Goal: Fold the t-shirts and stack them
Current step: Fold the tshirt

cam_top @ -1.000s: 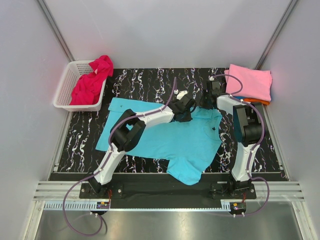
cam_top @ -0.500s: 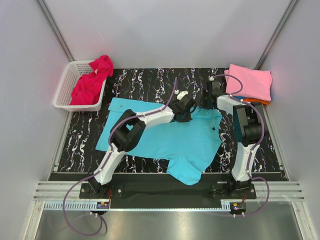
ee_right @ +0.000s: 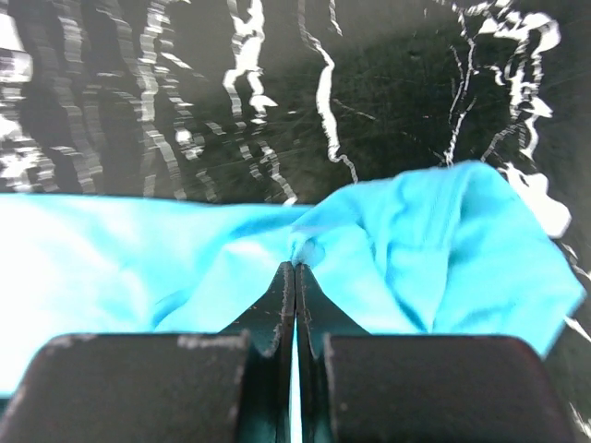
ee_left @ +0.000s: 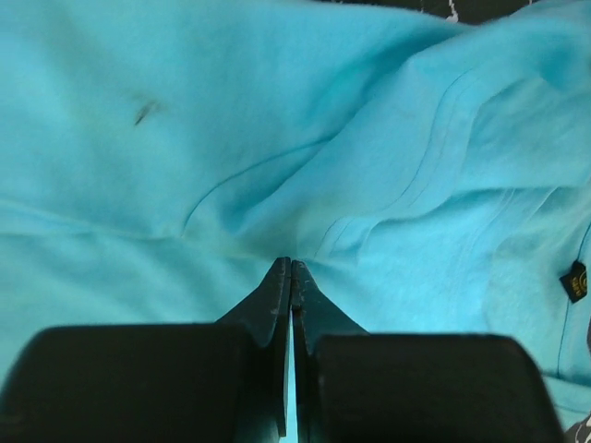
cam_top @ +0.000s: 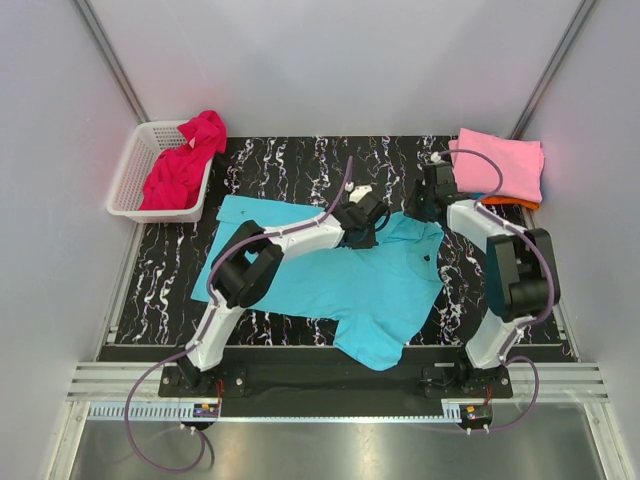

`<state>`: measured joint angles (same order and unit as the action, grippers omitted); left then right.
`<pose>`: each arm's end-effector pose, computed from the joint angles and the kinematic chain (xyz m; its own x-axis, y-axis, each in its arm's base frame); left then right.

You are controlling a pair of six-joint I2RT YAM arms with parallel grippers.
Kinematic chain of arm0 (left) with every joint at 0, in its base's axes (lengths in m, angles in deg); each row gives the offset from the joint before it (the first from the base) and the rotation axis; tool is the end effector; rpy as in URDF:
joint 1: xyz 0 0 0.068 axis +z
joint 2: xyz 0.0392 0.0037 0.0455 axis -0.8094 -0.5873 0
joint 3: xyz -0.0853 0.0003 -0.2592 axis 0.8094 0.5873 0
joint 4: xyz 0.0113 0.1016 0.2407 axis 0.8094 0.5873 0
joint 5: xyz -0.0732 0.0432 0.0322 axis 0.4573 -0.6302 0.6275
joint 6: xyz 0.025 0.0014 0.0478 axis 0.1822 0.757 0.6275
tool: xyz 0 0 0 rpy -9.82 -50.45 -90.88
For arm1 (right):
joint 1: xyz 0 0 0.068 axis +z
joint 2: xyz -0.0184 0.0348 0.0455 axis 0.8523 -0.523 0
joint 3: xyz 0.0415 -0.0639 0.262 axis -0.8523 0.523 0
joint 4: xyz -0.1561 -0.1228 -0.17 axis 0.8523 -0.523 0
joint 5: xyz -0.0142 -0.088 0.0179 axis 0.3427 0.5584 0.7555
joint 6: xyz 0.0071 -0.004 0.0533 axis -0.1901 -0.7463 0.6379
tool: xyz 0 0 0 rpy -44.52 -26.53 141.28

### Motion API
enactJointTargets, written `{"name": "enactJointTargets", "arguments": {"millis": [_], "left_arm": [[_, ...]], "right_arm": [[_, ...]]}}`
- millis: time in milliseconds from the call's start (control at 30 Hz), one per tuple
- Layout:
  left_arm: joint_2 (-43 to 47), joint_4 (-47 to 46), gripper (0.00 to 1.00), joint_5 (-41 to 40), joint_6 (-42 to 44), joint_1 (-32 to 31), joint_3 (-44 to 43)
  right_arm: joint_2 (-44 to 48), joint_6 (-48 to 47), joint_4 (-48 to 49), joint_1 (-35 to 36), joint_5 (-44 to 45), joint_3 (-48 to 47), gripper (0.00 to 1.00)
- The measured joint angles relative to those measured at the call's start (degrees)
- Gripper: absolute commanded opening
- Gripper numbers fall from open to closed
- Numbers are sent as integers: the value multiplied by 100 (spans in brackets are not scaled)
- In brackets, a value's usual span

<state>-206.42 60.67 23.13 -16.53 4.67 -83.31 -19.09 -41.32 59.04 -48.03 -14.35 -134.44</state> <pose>0.3225 -0.3634 0.1661 -0.8387 -0.0765 -0.5393 0.0881 0.9580 -0.2728 0.3771 0.0702 0.1967 -0.7305 0.2859 -0.6202 0.1180 0.9473 0.2977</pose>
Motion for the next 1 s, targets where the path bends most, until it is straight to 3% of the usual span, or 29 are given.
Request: {"name": "enactJointTargets", "arguments": {"millis": [300,367,400,567,1000], "left_arm": [[509,120,0,-149,-9,-122,289],[520,101,8,-140,-11,-157,289],[520,105,20,-127,-15,-162,289],[518,125,31,-55,-46,-192,282],[-317,179,36,-57,-2,-192,-654]], "right_arm": [[1049,59,-297,0,11,243,0],[1099,59,-352,0,13,304,0],[1104,59,-378,0,13,323,0],[1104,59,-533,0,15,378,0],[861,57,-522,0,4,378,0]]}}
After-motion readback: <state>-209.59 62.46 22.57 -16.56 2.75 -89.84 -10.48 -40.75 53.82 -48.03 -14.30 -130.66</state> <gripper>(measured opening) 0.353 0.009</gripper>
